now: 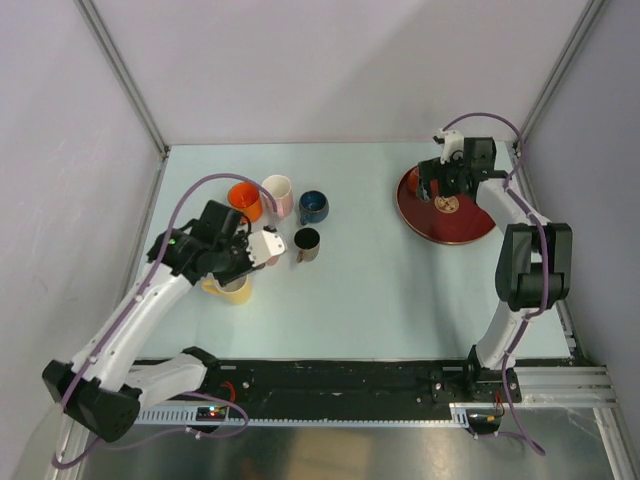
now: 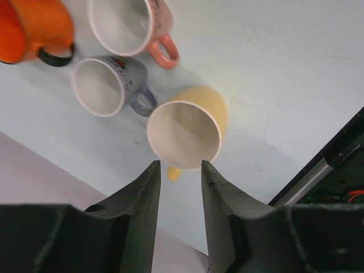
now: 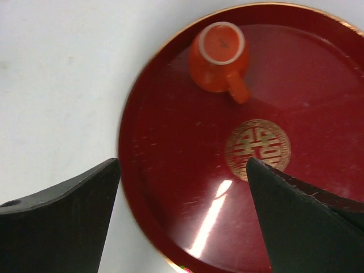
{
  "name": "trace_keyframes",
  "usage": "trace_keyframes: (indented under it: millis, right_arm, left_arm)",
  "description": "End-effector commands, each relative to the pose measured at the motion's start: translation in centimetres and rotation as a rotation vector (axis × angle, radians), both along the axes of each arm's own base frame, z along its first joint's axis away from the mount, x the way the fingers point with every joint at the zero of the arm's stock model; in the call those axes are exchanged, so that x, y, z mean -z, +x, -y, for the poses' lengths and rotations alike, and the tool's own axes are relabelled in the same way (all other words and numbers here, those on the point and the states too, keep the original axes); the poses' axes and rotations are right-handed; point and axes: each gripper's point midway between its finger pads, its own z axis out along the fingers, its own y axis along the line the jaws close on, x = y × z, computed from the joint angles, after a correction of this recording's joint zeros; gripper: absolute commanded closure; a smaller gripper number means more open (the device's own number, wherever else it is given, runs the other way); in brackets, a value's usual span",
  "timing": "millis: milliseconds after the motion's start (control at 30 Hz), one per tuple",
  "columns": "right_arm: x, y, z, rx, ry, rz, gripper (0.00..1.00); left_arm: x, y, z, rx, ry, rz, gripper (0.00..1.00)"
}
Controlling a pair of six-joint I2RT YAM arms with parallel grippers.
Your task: Turn the mug right side up
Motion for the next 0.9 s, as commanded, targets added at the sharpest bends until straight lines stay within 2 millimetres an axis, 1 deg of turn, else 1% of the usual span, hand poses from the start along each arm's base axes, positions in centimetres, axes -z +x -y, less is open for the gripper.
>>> trace_keyframes:
  millis: [0,33,67,100,133,167,200,233,300,333,367,400,433,467,533,567,633,700,867]
  right_arm:
    - [-1.1,3.6,3.8,0.016,-0.131,0.09,0.04]
    - [-1.2,4.0,3.7,-0.017,-0.141,0.101,0.06]
    - [-0.7,4.4,3.7,-0.063,-0.163,0.103,0.08]
    - [-0.7,4.8,3.4,-0.107,-0.174,0.105,0.11]
    - [-0.1,5.1,3.3,-0.155,-0.195,0.098,0.14]
    - [-0.3,5.5,3.2,-0.196,-0.209,0.096,0.17]
    - [0.6,5.9,3.1,-0.237,-0.226,0.08,0.2]
    - [0.4,6.3,3.2,-0.266,-0.241,0.076,0.23]
    - [2.1,7.3,3.3,-0.316,-0.264,0.037,0.28]
    - [2.7,7.4,3.4,-0.336,-0.273,0.011,0.3]
    - [3.1,8.0,3.5,-0.35,-0.278,0.003,0.32]
    - [2.8,8.5,3.5,-0.363,-0.284,0.004,0.34]
    - [3.3,8.8,3.5,-0.374,-0.283,-0.007,0.35]
    - [3.2,9.2,3.5,-0.382,-0.283,-0.007,0.36]
    - [3.4,9.5,3.2,-0.4,-0.275,-0.01,0.37]
    - [3.5,9.6,3.1,-0.406,-0.272,-0.007,0.37]
    - [3.9,9.5,2.8,-0.424,-0.268,-0.009,0.38]
    - [4.5,9.2,2.5,-0.447,-0.264,-0.023,0.38]
    - [6.6,8.5,2.7,-0.464,-0.281,-0.078,0.4]
  left_arm:
    - [-3.5,-0.2,1.7,0.037,-0.106,0.042,0.6]
    - [-4.2,0.2,2.0,0.01,-0.127,0.045,0.59]
    - [-4.4,0.6,2.3,-0.014,-0.138,0.038,0.59]
    - [-5.0,1.1,2.7,-0.045,-0.16,0.037,0.58]
    - [-5.2,1.5,3.0,-0.07,-0.173,0.03,0.58]
    - [-5.8,1.8,3.3,-0.09,-0.194,0.031,0.58]
    - [-6.0,2.2,3.6,-0.105,-0.204,0.026,0.57]
    - [-6.4,2.6,3.8,-0.125,-0.215,0.031,0.57]
    - [-7.0,3.5,3.9,-0.175,-0.222,0.043,0.57]
    - [-7.1,4.1,3.8,-0.207,-0.218,0.051,0.55]
    - [-7.2,4.4,3.6,-0.244,-0.222,0.055,0.52]
    - [-7.3,4.9,3.4,-0.276,-0.225,0.056,0.47]
    - [-7.3,5.2,3.1,-0.32,-0.223,0.061,0.37]
    - [-7.4,5.4,2.7,-0.357,-0.227,0.067,0.24]
    - [-7.6,5.7,2.2,-0.407,-0.245,0.068,0.1]
    - [-7.7,5.8,2.1,-0.424,-0.254,0.067,0.06]
    - [-7.9,5.9,2.1,-0.441,-0.28,0.058,0.03]
    - [-8.0,5.9,2.4,-0.439,-0.3,0.048,0.02]
    - [-8.1,6.0,2.8,-0.414,-0.31,0.036,0.03]
